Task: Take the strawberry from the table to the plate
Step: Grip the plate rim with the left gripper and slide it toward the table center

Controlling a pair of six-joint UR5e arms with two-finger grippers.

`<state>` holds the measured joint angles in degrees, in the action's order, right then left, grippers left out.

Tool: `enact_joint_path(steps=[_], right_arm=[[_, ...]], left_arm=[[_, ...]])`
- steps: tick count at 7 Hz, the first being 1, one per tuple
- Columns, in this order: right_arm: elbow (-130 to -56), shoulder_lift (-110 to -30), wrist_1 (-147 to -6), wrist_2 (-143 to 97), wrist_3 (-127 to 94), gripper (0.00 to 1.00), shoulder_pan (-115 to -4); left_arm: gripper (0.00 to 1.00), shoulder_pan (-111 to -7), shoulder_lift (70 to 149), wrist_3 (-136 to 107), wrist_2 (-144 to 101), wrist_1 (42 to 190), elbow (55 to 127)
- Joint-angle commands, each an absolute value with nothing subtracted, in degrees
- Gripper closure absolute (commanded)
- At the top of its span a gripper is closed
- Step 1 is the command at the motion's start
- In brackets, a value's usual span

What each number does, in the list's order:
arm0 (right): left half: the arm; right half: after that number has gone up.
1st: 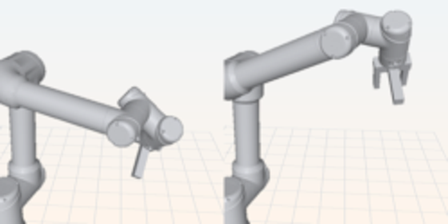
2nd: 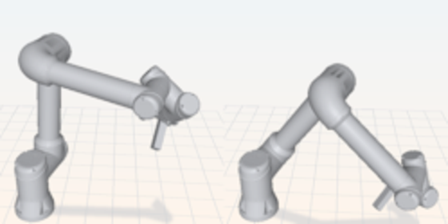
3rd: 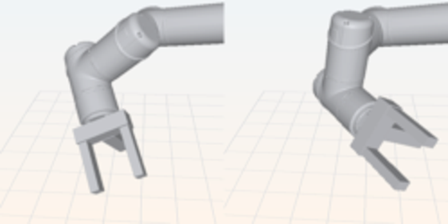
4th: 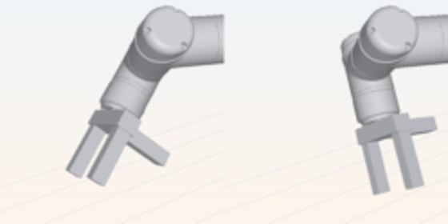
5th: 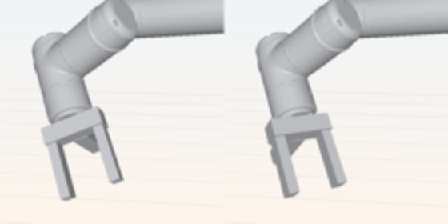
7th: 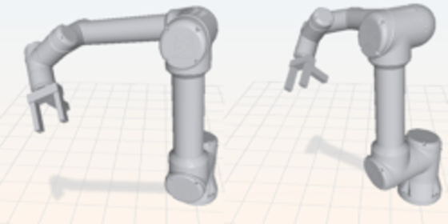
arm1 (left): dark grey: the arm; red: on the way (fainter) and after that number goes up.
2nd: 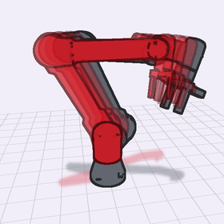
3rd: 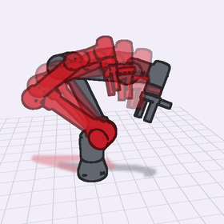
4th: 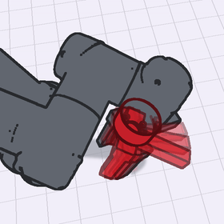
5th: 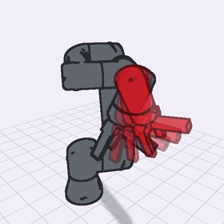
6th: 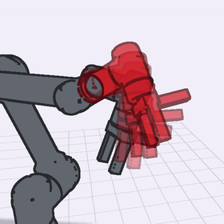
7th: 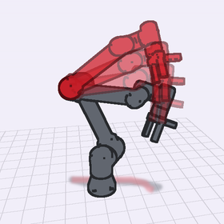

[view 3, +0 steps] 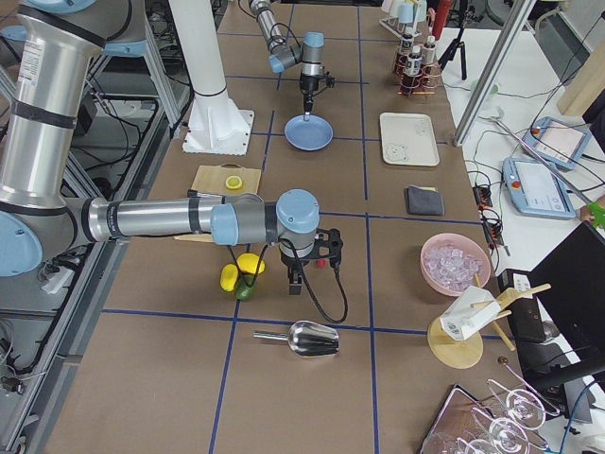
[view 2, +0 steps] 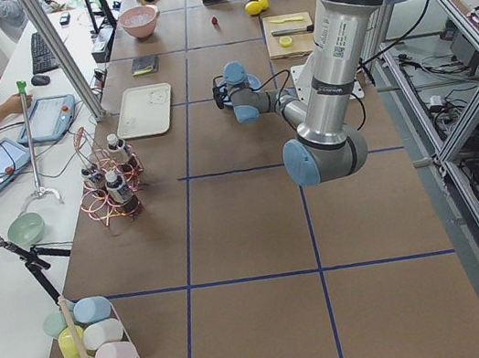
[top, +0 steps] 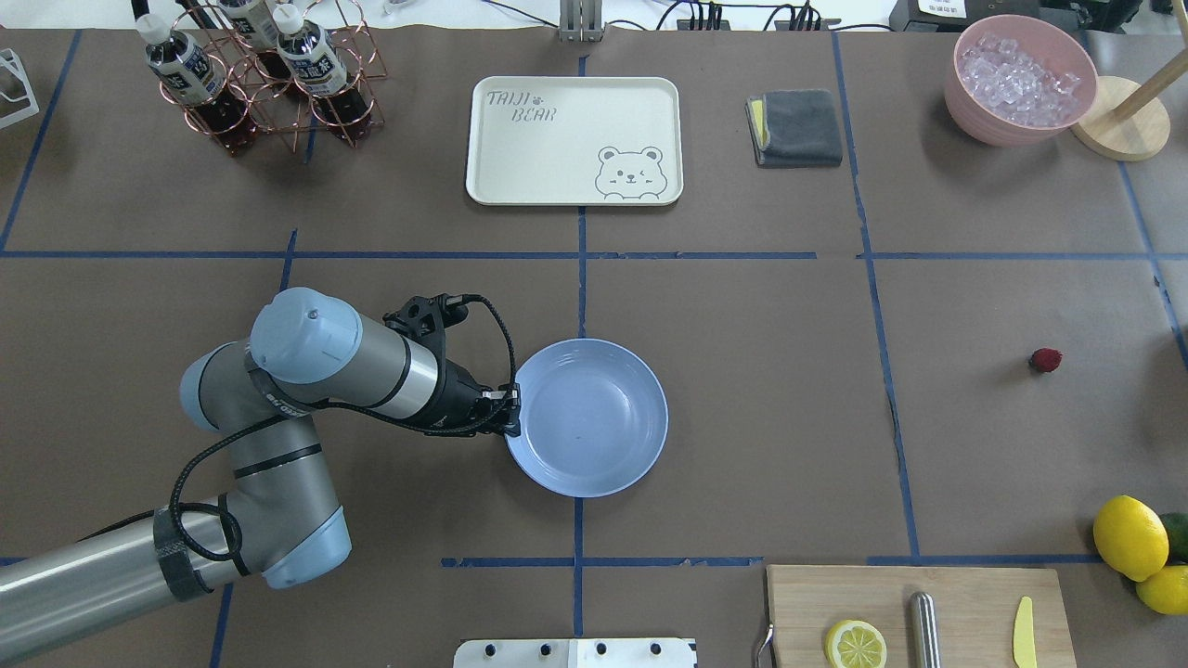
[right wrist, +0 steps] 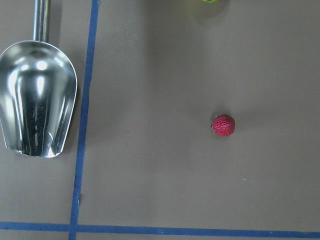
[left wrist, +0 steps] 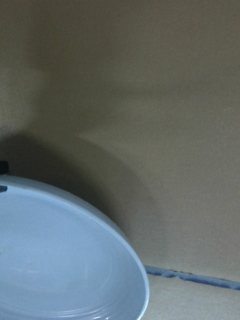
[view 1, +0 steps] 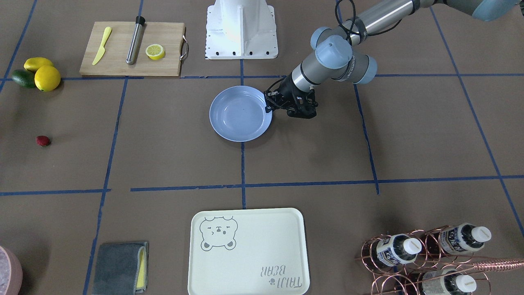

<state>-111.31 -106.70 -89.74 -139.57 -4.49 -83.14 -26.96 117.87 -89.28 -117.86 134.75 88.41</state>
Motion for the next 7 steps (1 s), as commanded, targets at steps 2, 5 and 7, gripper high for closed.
enact_joint_path(steps=[2, 5, 7], right_arm=[[-111.2, -106.7, -89.7, -139.6, -4.6, 0.0, -83.1], [-111.4, -106.7, -89.7, -139.7, -4.6, 0.0, -83.1], [-111.4, -106.7, -89.7, -139.7, -4.6, 0.0, -83.1]], left_arm=[[1.0, -27.1, 118.1, -89.3, -117.8, 135.1, 88.2], [1.0, -27.4, 118.1, -89.6, -114.1, 135.1, 88.2], [1.0, -27.5, 118.1, -90.1, -113.6, 135.1, 88.1]])
